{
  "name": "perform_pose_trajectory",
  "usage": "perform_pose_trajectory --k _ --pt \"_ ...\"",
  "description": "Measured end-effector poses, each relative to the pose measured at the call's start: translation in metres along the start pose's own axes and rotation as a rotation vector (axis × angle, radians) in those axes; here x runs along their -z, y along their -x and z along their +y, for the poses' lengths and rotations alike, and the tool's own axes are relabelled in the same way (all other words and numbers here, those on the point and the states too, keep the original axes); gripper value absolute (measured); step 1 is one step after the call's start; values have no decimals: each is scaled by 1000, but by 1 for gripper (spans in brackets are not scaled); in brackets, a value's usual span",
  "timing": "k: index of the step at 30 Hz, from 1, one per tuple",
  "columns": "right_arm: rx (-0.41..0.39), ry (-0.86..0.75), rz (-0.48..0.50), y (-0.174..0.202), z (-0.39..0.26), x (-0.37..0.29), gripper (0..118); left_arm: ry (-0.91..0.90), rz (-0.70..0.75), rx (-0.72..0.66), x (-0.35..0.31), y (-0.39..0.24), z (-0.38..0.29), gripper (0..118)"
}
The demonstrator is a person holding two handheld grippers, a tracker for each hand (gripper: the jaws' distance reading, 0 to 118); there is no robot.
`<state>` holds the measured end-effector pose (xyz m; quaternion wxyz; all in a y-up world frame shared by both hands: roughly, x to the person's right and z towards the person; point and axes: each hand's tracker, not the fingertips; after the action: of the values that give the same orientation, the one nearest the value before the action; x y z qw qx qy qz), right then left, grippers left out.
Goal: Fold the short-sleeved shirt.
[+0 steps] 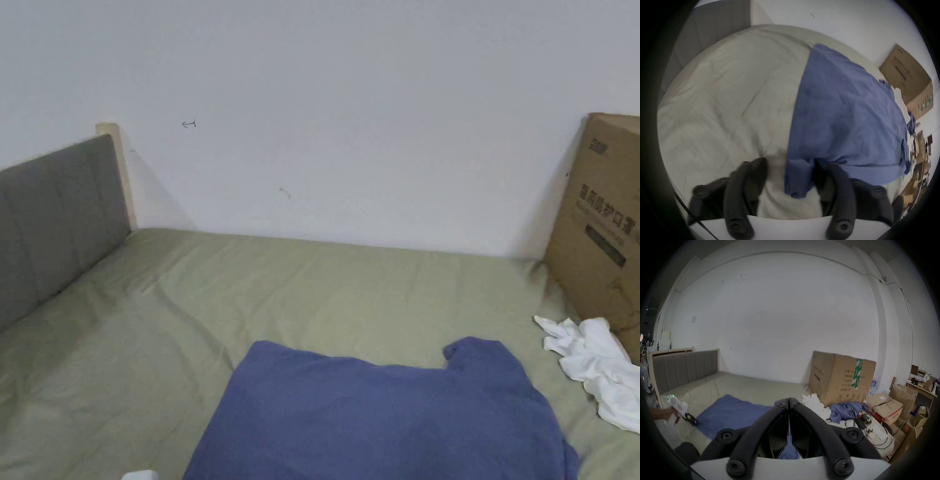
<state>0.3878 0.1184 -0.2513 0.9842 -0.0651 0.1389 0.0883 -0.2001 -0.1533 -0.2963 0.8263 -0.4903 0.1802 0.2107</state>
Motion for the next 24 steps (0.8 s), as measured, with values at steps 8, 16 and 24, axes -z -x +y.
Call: perform_pose_trajectory --k 8,16,24 --pt "21 333 52 -22 -87 48 12 -58 -18 137 -34 -22 3 2" --pt "186 746 136 -32 -216 141 20 -88 -33 137 -45 -35 11 2" --pt "264 885 169 -15 -255 196 7 -71 -46 138 -46 -44 9 2"
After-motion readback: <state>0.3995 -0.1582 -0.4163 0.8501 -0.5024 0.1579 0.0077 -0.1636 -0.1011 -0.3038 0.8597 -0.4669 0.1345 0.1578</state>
